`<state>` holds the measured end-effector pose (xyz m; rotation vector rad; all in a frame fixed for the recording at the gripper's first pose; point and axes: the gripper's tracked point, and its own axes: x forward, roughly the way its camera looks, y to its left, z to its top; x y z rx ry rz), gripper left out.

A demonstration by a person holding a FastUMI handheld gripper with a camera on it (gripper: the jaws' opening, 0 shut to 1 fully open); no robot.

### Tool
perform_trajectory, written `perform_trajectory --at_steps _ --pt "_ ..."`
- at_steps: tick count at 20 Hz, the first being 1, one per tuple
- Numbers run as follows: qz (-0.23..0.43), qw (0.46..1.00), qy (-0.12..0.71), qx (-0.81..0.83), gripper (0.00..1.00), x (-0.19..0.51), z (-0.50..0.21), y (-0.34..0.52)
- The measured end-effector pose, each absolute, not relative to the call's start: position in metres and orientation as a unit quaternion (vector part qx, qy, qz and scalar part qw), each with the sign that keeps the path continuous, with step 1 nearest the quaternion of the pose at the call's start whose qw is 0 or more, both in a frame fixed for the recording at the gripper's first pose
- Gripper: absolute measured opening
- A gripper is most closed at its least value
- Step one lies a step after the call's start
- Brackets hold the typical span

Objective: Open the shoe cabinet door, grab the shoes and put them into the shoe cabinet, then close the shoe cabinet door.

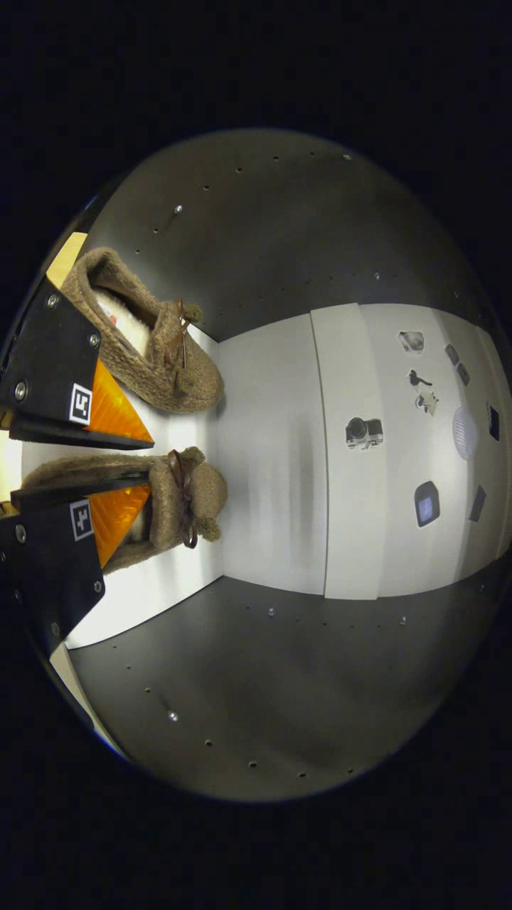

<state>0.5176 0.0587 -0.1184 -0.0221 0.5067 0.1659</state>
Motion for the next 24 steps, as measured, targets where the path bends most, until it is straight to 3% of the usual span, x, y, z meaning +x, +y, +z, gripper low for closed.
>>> perform_trajectory --at_steps 12,24 --pt "0.064 0.980 0.188 -0.013 0.24 0.413 -0.038 0.049" --pt "0.031 0.987 0.156 -0.007 0.24 0.281 -0.002 0.024"
